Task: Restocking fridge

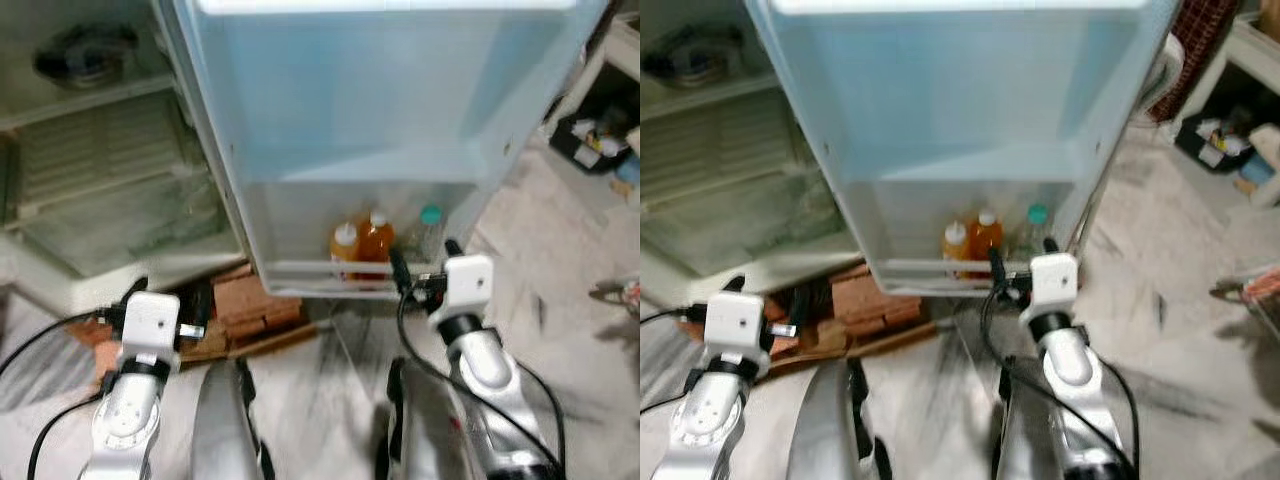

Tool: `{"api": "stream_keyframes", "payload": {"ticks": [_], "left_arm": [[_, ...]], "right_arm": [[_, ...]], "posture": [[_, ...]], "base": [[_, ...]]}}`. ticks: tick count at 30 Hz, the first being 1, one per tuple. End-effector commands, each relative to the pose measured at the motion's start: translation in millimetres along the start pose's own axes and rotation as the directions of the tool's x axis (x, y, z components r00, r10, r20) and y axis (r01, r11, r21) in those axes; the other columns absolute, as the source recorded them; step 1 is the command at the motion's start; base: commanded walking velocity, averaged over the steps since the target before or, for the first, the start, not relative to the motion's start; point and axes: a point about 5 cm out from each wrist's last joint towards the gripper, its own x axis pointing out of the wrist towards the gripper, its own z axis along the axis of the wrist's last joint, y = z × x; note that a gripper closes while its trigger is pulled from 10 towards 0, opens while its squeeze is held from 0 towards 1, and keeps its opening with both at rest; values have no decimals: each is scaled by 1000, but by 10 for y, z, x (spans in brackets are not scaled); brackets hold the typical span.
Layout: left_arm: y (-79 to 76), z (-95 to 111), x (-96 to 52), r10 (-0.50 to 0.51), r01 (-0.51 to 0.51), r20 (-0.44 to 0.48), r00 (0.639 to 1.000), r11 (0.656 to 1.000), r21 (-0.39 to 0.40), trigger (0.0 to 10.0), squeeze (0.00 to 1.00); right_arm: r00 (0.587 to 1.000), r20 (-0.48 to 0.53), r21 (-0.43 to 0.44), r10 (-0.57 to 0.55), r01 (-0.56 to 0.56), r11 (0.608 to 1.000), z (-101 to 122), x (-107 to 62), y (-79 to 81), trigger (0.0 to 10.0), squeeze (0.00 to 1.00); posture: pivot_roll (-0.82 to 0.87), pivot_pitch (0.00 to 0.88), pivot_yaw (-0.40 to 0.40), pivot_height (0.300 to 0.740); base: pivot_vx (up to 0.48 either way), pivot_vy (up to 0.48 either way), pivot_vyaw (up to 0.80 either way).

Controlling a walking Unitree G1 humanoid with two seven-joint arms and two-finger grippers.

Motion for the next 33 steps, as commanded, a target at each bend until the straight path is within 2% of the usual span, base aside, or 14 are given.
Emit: {"api": "stream_keyframes", "payload": {"ticks": [1, 7, 9, 12, 19, 26, 33], "left_arm": [[3, 31, -91, -17, 17, 1, 1000, 1000, 6, 10000, 0], [-31, 97, -109, -27, 27, 26, 999, 1000, 13, 10000, 0], [-79, 136, -83, -46, 44, 46, 998, 998, 43, 10000, 0], [-102, 139, -68, -49, 46, 53, 997, 998, 45, 10000, 0], [-139, 120, -68, -51, 49, 44, 998, 998, 42, 10000, 0], [-144, 121, -28, -50, 48, 42, 998, 998, 43, 10000, 0], [-146, 117, -13, -49, 47, 39, 998, 998, 41, 10000, 0]], "right_arm": [[1000, 17, -16, 5, -5, 1000, 84, -73, -44, 10000, 0], [999, 33, -29, -12, 13, 999, 189, -130, -73, 10000, 0], [998, 67, -22, 0, 1, 1000, 318, -115, -38, 10000, 0], [996, 86, -25, 22, -20, 999, 379, -113, -15, 10000, 0], [998, 64, -7, 10, -9, 1000, 332, -99, -50, 10000, 0], [998, 57, -5, 21, -21, 1000, 317, -64, -11, 10000, 0], [999, 8, -10, 33, -33, 999, 250, -83, 6, 10000, 0]], "posture": [[47, 68, 33, 648], [40, 67, 35, 668], [38, 68, 32, 683], [38, 68, 32, 698], [27, 63, 27, 738], [23, 47, 25, 740], [20, 46, 21, 740]], "base": [[0, 0, 0], [0, 0, 0], [0, 0, 0], [0, 0, 0], [0, 0, 0], [0, 0, 0], [0, 0, 0]]}}
